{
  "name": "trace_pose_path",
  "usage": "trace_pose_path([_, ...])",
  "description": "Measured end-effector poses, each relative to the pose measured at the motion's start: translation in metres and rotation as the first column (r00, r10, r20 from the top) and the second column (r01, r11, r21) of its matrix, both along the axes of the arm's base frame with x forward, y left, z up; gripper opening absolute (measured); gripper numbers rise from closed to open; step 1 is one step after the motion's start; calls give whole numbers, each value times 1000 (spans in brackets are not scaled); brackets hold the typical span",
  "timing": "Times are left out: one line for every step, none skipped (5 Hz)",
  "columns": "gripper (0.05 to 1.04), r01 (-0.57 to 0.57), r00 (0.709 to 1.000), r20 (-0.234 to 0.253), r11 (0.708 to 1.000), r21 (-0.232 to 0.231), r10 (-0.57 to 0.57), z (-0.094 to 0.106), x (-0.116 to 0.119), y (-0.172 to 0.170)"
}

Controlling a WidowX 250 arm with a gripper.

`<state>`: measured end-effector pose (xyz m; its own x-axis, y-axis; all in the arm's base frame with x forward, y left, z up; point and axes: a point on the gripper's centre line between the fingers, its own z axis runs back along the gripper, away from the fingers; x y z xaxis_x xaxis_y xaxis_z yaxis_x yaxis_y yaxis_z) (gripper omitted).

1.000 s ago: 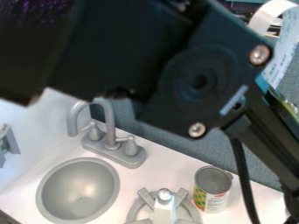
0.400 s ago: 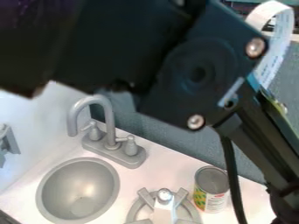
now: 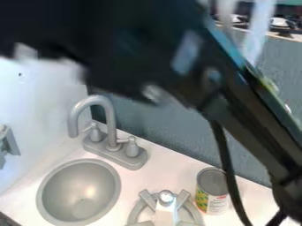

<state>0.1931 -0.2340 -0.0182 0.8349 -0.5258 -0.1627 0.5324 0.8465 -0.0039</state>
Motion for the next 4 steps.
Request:
trace_pose_path([1003, -55, 997, 48, 996, -64, 58, 35, -4, 2])
trace_pose_path([1002, -123, 986, 101, 986, -112, 134, 74, -3, 14])
trace_pose_path([1002, -206, 968, 133, 977, -53, 211, 87, 18, 43])
trace_pose_path([1002, -290, 943, 163, 957, -19, 289, 90, 44, 82])
